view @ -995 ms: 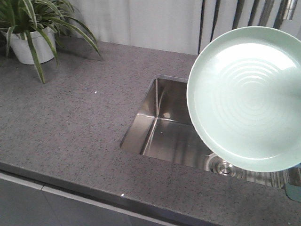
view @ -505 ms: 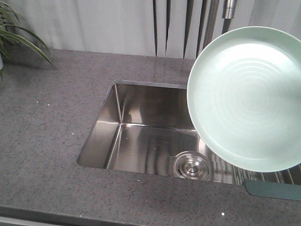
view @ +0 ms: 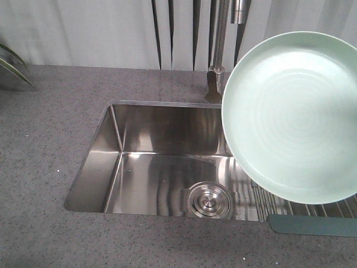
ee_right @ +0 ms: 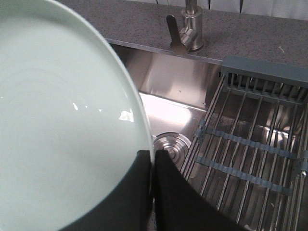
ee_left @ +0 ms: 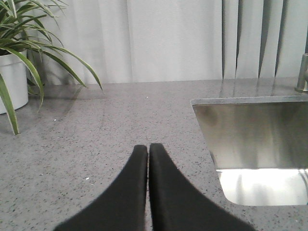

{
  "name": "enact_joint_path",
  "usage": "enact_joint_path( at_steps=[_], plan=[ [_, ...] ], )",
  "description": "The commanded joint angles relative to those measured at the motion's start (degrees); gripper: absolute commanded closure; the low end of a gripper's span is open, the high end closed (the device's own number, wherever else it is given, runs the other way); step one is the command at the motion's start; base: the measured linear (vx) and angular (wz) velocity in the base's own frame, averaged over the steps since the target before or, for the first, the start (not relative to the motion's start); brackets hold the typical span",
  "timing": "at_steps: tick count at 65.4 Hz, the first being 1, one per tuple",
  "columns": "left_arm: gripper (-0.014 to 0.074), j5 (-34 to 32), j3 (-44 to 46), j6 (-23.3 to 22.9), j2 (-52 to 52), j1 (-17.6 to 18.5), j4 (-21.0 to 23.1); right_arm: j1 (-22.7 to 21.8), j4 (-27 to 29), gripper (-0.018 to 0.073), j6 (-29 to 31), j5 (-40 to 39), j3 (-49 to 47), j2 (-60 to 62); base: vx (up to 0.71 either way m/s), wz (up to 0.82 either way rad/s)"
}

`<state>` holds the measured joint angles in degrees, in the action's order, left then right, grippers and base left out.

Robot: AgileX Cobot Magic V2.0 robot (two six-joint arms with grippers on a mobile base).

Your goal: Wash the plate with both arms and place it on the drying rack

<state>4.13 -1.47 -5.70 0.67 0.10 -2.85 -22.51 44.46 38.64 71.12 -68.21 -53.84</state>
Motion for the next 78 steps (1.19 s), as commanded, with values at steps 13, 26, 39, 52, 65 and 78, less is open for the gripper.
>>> enact_joint_path(
  at_steps=[13, 26, 39, 52, 65, 78],
  plan=[
    [0.0603, -4.1, -1.2, -0.5, 0.8, 0.5, 0.5, -0.4, 2.8, 0.0566, 0.6, -2.4, -1.3, 0.4, 0.03, -0.12],
    [0.0603, -4.1, -1.2, -0.5, 0.8, 0.5, 0.5, -0.4, 2.8, 0.0566, 0.6, -2.4, -1.3, 0.4, 0.03, -0.09],
    [0.0603, -4.1, -1.2, -0.5, 0.8, 0.5, 0.5, -0.4, 2.8, 0.0566, 0.6, -2.5, -1.3, 0.4, 0.02, -0.04],
    [0.0603, -4.1, -1.2, -0.5, 0.8, 0.5, 0.5, -0.4, 2.8, 0.0566, 0.6, -2.5, -1.3, 0.4, 0.02, -0.03],
    [0.0603, -4.1, -1.2, -0.5, 0.8, 0.5, 0.5, -0.4, 2.8, 0.0566, 0.6, -2.5, -1.3, 0.4, 0.02, -0.04],
    [0.0603, -4.1, -1.2, -0.5, 0.8, 0.5, 0.5, -0.4, 2.8, 0.0566, 0.6, -2.5, -1.3, 0.4, 0.04, -0.06]
  ],
)
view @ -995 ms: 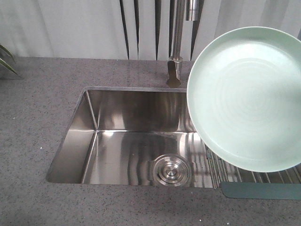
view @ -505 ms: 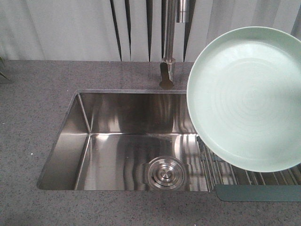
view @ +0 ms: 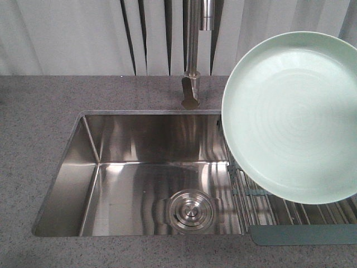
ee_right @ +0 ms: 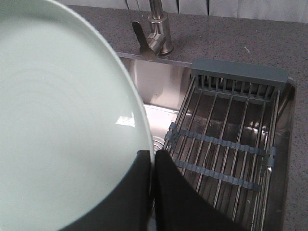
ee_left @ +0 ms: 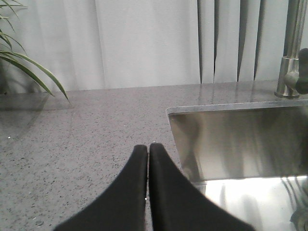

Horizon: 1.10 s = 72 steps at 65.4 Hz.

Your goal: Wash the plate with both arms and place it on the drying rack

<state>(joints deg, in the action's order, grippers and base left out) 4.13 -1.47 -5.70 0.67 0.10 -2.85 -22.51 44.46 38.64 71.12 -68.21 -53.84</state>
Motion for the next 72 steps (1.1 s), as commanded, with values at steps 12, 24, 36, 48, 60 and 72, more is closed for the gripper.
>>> enact_joint_path(
  at_steps=[12, 24, 36, 48, 60, 72],
  plan=[
    [0.0603, -4.1, -1.2, -0.5, 0.8, 0.5, 0.5, -0.4, 2.8, 0.0566, 0.6, -2.5, -1.3, 0.4, 0.05, -0.05],
    [0.0603, -4.1, -1.2, -0.5, 0.8, 0.5, 0.5, -0.4, 2.8, 0.0566, 0.6, -2.4, -1.3, 0.4, 0.05, -0.03],
    [0.0603, -4.1, -1.2, -0.5, 0.8, 0.5, 0.5, -0.4, 2.8, 0.0566, 0.6, -2.4, -1.3, 0.4, 0.05, -0.01],
    [0.0603, -4.1, -1.2, -0.5, 0.8, 0.5, 0.5, -0.4, 2.8, 0.0566, 0.6, -2.4, -1.3, 0.4, 0.04, 0.03],
    [0.0603, -4.1, -1.2, -0.5, 0.8, 0.5, 0.5, -0.4, 2.8, 0.0566, 0.6, -2.4, -1.3, 0.4, 0.04, 0.03],
    [0.0603, -4.1, -1.2, -0.5, 0.8, 0.5, 0.5, -0.4, 2.8, 0.0566, 0.6, -2.4, -1.3, 0.4, 0.04, 0.03]
  ],
)
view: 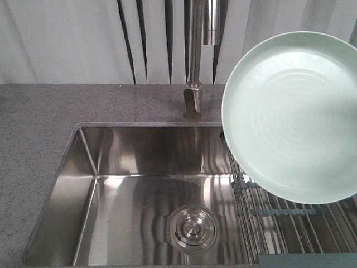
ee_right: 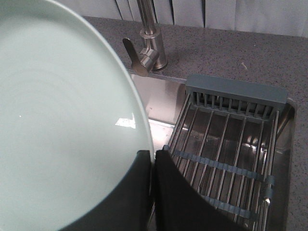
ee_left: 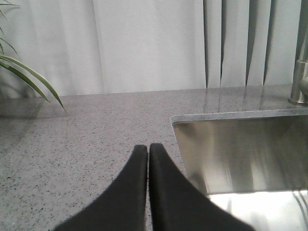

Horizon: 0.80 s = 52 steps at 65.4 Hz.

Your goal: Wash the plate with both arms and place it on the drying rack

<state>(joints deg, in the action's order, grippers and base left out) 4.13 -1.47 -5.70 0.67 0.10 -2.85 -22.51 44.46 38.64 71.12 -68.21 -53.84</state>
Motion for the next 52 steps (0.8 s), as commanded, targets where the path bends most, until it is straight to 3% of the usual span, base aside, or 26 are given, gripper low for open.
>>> enact_joint_path(
  at_steps=[1, 52],
  plan=[
    [0.0603, -4.1, -1.2, -0.5, 0.8, 0.5, 0.5, -0.4, 2.8, 0.0566, 0.6, -2.4, -1.3, 0.4, 0.04, 0.03],
    [0.0603, -4.1, -1.2, -0.5, 0.8, 0.5, 0.5, -0.4, 3.0, 0.0566, 0.6, -2.5, -1.3, 0.4, 0.02, 0.01]
  ],
)
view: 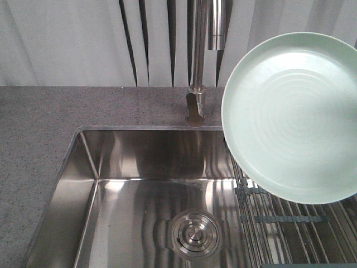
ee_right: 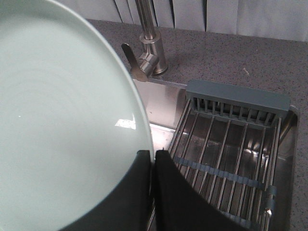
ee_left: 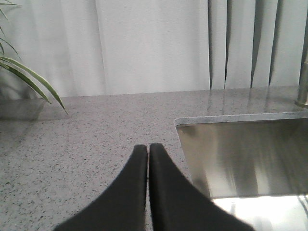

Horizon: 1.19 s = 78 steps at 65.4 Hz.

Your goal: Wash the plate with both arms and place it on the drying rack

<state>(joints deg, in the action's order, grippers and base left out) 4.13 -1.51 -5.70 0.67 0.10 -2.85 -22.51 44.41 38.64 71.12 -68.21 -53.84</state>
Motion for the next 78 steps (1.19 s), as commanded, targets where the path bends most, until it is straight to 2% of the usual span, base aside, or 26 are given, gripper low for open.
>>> enact_joint_path(
  at_steps=[1, 78],
  plan=[
    [0.0603, -4.1, -1.1, -0.5, 0.8, 0.5, 0.5, -0.4, 2.9, 0.0566, 0.6, -2.5, -1.3, 0.4, 0.0, 0.0],
    [0.0603, -4.1, -1.1, -0.5, 0.8, 0.5, 0.5, -0.4, 2.8, 0.0566, 0.6, -2.5, -1.3, 0.4, 0.0, 0.0]
  ],
)
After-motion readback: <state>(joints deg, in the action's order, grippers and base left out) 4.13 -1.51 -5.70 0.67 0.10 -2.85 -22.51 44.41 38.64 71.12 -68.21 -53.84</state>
